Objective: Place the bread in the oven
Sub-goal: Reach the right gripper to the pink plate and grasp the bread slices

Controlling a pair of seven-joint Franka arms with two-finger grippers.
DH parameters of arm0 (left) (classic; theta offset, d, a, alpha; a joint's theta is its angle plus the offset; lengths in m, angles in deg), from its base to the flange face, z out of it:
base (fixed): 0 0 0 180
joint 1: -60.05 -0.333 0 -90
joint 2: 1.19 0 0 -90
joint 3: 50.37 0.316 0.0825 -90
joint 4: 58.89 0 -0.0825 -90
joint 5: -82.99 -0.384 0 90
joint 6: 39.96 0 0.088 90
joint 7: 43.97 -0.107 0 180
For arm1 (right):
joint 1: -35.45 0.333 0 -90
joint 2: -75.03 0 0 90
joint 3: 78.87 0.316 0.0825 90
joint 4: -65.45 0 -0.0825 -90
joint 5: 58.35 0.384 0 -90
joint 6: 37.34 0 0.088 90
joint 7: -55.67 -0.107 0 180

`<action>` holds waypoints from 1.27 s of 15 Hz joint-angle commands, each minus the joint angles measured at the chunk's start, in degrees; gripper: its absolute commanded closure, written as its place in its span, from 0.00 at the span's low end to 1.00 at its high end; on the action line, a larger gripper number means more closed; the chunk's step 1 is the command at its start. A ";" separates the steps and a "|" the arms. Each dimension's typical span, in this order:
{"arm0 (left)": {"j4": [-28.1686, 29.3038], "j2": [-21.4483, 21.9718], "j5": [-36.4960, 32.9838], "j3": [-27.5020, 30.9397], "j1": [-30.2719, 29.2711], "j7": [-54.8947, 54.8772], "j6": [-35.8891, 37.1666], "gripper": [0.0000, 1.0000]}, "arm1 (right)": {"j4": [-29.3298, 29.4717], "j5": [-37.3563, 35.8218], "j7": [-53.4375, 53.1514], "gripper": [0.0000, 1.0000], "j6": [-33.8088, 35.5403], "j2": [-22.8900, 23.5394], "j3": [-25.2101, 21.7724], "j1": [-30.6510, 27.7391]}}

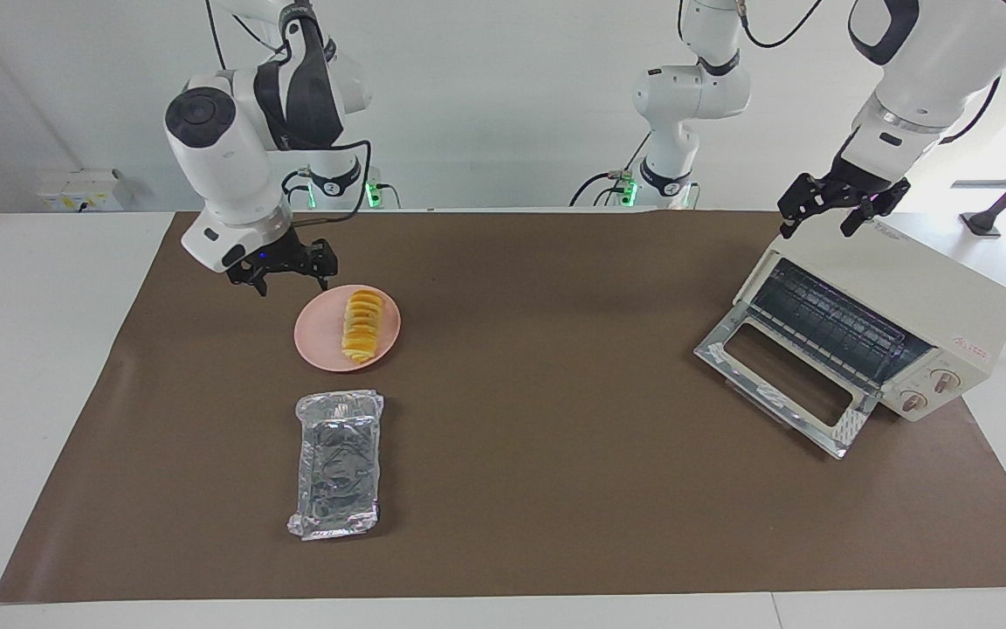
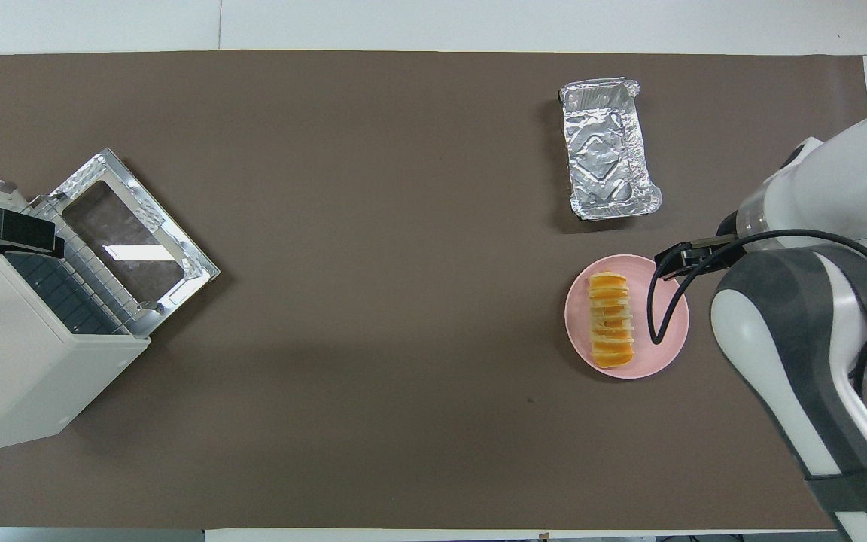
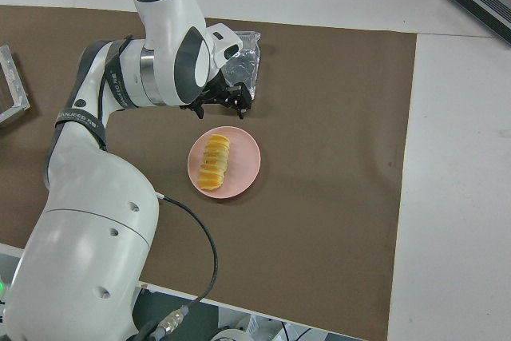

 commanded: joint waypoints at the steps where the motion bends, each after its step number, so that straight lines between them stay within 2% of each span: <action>1: 0.01 0.58 0.17 0.30 0.16 -0.16 0.94 0.00 | -6.43 -0.16 -3.76 0.00 -5.72 -1.32 0.06 2.32; 8: 0.01 0.58 0.17 0.30 0.16 -0.16 0.94 0.00 | -17.15 -0.16 -4.48 0.00 -22.59 0.35 0.06 3.65; 19: 0.01 0.58 0.17 0.30 0.07 -0.16 0.94 0.00 | -20.24 -0.16 -4.13 0.00 -29.64 4.57 0.06 5.67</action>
